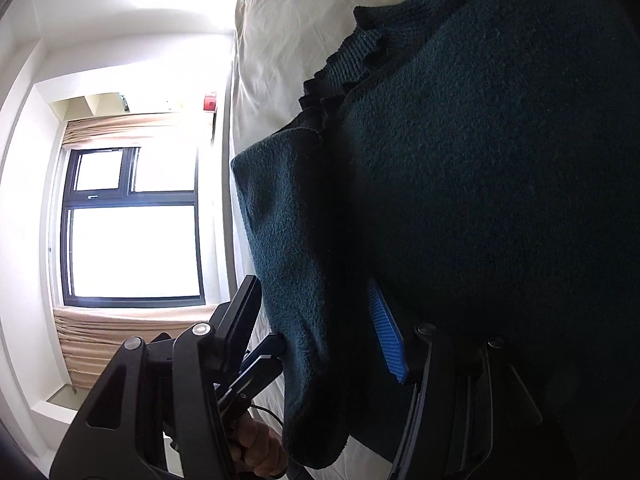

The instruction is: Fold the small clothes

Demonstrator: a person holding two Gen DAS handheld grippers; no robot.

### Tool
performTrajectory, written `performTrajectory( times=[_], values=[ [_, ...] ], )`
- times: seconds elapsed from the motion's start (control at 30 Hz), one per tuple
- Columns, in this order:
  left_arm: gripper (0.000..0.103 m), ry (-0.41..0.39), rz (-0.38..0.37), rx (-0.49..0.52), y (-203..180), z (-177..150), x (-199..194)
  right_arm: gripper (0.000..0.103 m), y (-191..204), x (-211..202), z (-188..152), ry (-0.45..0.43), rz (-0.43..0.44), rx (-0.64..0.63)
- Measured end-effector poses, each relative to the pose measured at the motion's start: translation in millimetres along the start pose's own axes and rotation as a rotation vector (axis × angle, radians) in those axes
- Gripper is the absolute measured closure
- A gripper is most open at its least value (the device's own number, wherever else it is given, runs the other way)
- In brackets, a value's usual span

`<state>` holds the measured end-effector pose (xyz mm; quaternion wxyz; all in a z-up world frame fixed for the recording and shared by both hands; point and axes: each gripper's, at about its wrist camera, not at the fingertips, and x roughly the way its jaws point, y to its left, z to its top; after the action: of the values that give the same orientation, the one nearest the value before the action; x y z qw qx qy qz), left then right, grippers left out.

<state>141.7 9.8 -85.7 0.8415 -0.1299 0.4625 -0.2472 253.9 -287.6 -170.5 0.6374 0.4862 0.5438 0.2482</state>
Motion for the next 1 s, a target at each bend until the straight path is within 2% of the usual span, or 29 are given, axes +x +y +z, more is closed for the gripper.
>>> performTrajectory(
  times=[0.3,0.33,0.37,0.4,0.43,0.47,0.57,0.7,0.83,0.9,1.0],
  values=[
    [0.079,-0.018,0.018,0.033,-1,-14,0,0.05,17,28,9,0.068,-0.027,-0.013],
    [0.079,-0.021,0.024,0.038,1,-16,-2,0.056,18,29,9,0.067,-0.039,-0.02],
    [0.079,-0.027,0.031,0.041,1,-17,-4,0.069,18,30,8,0.065,-0.051,-0.029],
    [0.079,-0.036,0.036,0.044,0,-18,-7,0.075,19,33,13,0.065,-0.062,-0.035],
    [0.079,-0.042,0.034,0.045,-3,-22,-9,0.088,19,31,13,0.062,-0.072,-0.044],
    [0.079,-0.047,0.03,0.046,-4,-24,-11,0.091,16,23,9,0.058,-0.077,-0.048],
    [0.077,-0.072,0.016,0.054,-9,-30,-18,0.092,20,7,6,0.043,-0.097,-0.083],
    [0.076,-0.054,-0.013,0.088,-21,-32,-16,0.092,29,-23,2,0.037,-0.132,-0.145],
    [0.075,-0.042,-0.052,0.119,-42,-31,-12,0.092,25,-63,3,-0.012,-0.156,-0.143],
    [0.068,-0.034,-0.059,0.143,-54,-32,-9,0.092,21,-80,6,-0.036,-0.162,-0.132],
    [0.066,-0.026,-0.067,0.169,-67,-34,-6,0.092,16,-101,8,-0.054,-0.183,-0.131]
  ],
)
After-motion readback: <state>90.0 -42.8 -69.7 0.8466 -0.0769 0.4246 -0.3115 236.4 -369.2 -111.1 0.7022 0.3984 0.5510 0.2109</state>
